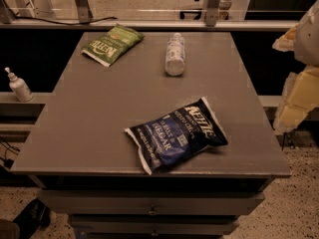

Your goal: Place blue plastic bottle upright

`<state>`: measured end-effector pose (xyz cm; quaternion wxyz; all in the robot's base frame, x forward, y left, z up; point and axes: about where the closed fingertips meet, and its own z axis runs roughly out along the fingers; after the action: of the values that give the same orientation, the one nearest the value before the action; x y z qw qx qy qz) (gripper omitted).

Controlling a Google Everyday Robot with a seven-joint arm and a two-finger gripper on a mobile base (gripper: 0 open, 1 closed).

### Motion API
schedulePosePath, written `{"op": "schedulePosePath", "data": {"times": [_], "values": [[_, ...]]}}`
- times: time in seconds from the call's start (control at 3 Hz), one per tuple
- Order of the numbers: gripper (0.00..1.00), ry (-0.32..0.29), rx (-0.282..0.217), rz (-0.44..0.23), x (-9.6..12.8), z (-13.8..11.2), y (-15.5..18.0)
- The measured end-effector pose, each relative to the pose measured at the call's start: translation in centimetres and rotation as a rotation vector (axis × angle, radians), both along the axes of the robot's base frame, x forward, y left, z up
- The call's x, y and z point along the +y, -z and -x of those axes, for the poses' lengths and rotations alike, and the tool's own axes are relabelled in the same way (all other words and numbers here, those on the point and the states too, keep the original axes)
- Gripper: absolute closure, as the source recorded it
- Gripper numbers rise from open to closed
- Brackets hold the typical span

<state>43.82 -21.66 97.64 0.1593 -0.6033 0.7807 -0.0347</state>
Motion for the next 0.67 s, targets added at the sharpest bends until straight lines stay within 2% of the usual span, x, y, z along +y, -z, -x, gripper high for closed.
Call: {"op": "schedulePosePath", "data": {"times": [0.33, 0.67], "values": [[0.0, 0.0, 0.0, 0.0, 0.0, 0.0, 0.0], [0.0, -0.014, -0.028, -0.023, -0.2, -1.1, 0.0]]}}
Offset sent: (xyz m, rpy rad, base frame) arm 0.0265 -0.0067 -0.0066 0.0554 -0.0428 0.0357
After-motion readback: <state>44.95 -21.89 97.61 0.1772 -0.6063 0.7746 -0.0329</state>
